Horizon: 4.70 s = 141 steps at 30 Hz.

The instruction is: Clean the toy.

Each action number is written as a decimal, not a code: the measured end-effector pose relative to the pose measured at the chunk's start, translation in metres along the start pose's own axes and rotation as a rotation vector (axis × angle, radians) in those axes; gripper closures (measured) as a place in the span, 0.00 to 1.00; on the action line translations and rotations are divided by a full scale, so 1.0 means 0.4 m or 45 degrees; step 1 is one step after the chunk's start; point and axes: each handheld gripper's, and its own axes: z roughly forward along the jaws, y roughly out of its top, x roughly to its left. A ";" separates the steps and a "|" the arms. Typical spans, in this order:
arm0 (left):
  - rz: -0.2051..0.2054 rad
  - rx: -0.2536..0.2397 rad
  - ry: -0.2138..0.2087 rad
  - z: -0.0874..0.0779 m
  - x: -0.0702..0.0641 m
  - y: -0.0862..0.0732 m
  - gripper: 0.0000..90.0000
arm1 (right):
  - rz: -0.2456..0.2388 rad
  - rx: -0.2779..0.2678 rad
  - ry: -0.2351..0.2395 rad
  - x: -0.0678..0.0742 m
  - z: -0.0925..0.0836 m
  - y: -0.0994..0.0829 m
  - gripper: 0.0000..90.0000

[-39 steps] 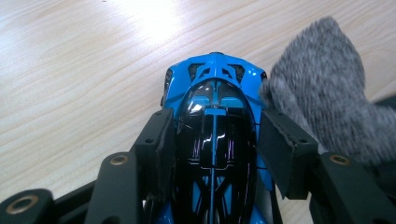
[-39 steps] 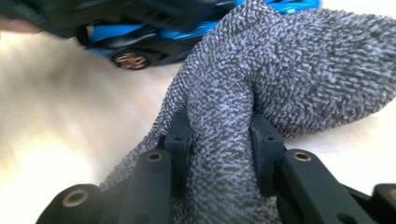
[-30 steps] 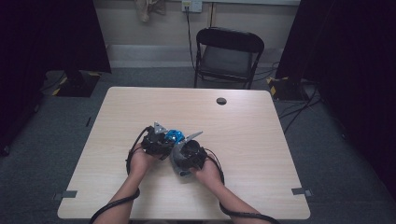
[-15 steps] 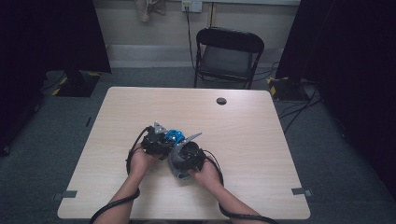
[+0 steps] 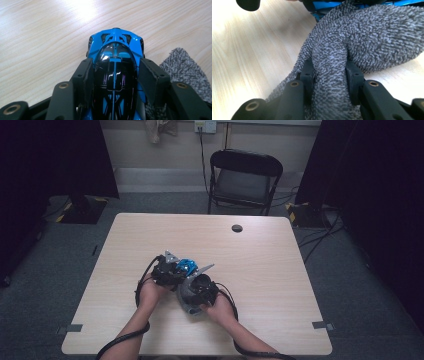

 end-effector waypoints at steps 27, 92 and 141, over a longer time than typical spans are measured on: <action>-0.017 -0.001 -0.001 0.002 -0.002 0.002 0.52 | -0.047 0.010 0.066 0.039 0.008 -0.007 0.74; 0.420 0.012 -0.560 -0.010 -0.205 0.039 0.30 | -0.004 -0.022 -0.092 -0.190 -0.224 -0.118 0.36; -0.024 0.020 -0.176 -0.292 0.051 -0.173 0.77 | -0.160 -0.173 -0.004 -0.130 -0.057 0.140 0.21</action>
